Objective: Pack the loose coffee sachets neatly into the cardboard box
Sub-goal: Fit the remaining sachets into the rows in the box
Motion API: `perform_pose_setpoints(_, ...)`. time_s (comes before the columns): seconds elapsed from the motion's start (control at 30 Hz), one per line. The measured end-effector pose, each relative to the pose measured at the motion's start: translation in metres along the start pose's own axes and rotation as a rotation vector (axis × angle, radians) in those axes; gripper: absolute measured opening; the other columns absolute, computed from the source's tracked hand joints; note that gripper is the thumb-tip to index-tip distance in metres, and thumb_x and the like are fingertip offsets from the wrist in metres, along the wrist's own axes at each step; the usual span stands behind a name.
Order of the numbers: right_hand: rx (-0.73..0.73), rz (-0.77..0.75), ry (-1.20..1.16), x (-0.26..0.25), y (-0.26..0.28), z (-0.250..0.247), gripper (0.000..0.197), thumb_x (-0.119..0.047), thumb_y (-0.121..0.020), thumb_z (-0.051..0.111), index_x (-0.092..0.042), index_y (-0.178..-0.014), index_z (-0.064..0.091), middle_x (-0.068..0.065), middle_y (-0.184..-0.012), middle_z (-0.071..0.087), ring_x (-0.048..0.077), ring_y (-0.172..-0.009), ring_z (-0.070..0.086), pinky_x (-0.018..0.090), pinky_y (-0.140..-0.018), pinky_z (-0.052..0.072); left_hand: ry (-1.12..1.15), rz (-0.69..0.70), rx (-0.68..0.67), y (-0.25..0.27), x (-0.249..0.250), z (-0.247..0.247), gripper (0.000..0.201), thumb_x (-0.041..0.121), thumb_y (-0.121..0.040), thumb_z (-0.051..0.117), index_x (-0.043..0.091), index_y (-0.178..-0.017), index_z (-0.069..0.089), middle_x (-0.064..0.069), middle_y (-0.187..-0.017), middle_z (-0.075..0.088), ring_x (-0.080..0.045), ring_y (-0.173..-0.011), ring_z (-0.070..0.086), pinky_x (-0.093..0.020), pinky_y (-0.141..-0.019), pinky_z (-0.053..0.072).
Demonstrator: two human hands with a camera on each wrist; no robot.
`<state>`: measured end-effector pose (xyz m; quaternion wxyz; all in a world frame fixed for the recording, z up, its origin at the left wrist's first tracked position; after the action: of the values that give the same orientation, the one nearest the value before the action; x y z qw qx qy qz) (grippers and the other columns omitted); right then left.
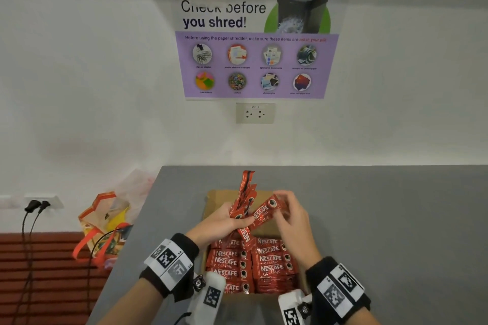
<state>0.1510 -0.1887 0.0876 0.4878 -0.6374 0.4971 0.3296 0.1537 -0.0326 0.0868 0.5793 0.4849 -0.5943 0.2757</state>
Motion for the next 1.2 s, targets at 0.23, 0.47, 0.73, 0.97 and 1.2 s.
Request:
perform_pose_setpoints(0.23,-0.112,0.179,0.060,0.023,0.027,-0.023,0.014,-0.018,-0.079,0.072,-0.031,-0.078,0.067,-0.010,-0.082,0.070,0.007,-0.077,0.067,0.019,-0.065,0.054,0.014,0.051,0.317,-0.004,-0.008,-0.017,0.007,0.018,-0.092,0.057,0.016,-0.096,0.061,-0.008,-0.096,0.070,-0.021,-0.085,0.069,-0.042,-0.090,0.052)
perform_pose_setpoints(0.47,-0.299,0.387,0.131,0.060,0.055,-0.035,0.010,-0.015,-0.075,0.075,-0.024,-0.078,0.071,-0.006,-0.087,0.072,0.008,-0.083,0.068,0.028,-0.075,0.057,0.012,0.016,0.352,-0.001,-0.014,-0.012,0.006,0.019,-0.092,0.056,0.017,-0.097,0.060,-0.007,-0.095,0.070,-0.021,-0.081,0.069,-0.045,-0.090,0.052)
perform_pose_setpoints(0.73,-0.456,0.381,0.318,0.068,0.067,-0.028,0.012,-0.021,-0.079,0.074,-0.028,-0.075,0.065,-0.010,-0.081,0.068,0.001,-0.079,0.064,0.013,-0.070,0.049,-0.028,-0.019,0.308,0.001,-0.021,0.004,0.010,0.022,-0.091,0.057,0.020,-0.100,0.061,-0.006,-0.102,0.069,-0.025,-0.096,0.064,-0.050,-0.098,0.046)
perform_pose_setpoints(0.97,-0.427,0.305,0.398,0.068,0.063,-0.023,0.018,-0.022,-0.081,0.072,-0.032,-0.072,0.060,-0.012,-0.085,0.064,0.000,-0.081,0.061,0.011,-0.069,0.049,-0.022,-0.036,0.274,0.005,-0.018,0.007,0.009,0.021,-0.092,0.056,0.021,-0.100,0.058,-0.007,-0.102,0.068,-0.026,-0.097,0.064,-0.050,-0.097,0.046)
perform_pose_setpoints(1.2,-0.411,0.220,0.430,0.064,0.067,-0.020,0.028,-0.026,-0.076,0.076,-0.040,-0.072,0.052,-0.013,-0.102,0.051,0.003,-0.100,0.050,0.008,-0.079,0.045,0.001,-0.039,0.255,0.009,-0.021,0.011,0.005,0.019,-0.092,0.056,0.023,-0.095,0.056,-0.007,-0.101,0.068,-0.025,-0.094,0.065,-0.048,-0.096,0.047)
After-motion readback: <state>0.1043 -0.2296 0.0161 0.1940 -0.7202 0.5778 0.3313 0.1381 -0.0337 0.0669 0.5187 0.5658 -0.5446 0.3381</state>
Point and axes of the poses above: each hand's wrist, its own y-axis away from the middle knuckle, its own z-axis out of the palm, x = y × z, the point moved 5 cm from there along -y, towards the middle knuckle
